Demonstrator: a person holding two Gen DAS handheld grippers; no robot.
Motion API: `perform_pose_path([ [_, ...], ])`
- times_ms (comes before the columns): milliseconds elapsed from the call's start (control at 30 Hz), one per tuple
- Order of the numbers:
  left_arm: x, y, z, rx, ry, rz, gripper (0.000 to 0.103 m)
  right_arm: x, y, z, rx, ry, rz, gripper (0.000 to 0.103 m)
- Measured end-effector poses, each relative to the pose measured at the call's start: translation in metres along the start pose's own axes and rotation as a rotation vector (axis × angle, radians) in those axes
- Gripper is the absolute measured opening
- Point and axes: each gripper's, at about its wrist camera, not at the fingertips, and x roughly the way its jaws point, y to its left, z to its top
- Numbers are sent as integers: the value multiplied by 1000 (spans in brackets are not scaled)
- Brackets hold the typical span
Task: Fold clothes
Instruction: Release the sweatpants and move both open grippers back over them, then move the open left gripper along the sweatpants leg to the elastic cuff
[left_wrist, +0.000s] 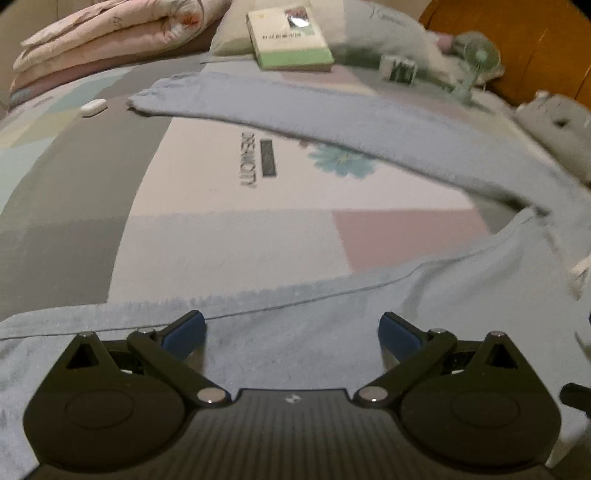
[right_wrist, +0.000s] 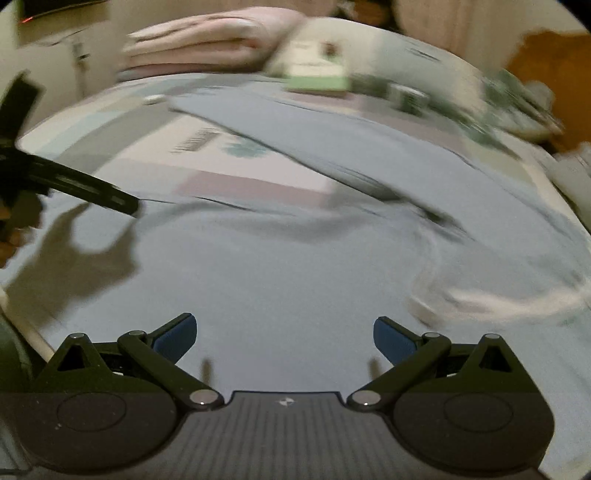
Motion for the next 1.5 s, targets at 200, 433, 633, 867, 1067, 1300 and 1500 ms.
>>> perform_pose_path([
  [200, 1, 10, -12, 44, -43, 38, 101, 20, 25, -16, -56, 58, 46, 103],
  [433, -5, 5, -1, 29, -28, 8, 100, 4, 26, -27, -56, 43, 46, 103],
  [633, -12, -19, 6, 55, -48, -38, 100, 10, 36, -18, -104, -3, 40, 103],
  [867, 13, -23, 8, 66, 14, 70, 102, -6, 19, -43, -52, 14, 119, 103],
  [1067, -2, -43, 27, 41, 6, -36, 101, -13, -9, -33, 37, -69, 129, 103],
  [1300, 8, -92, 47, -66, 111, -394, 101, 5, -21, -43, 53, -98, 12, 103],
  [1500, 49, -113, 55, -83, 128, -329, 102, 2, -14, -51, 7, -117, 3, 103],
])
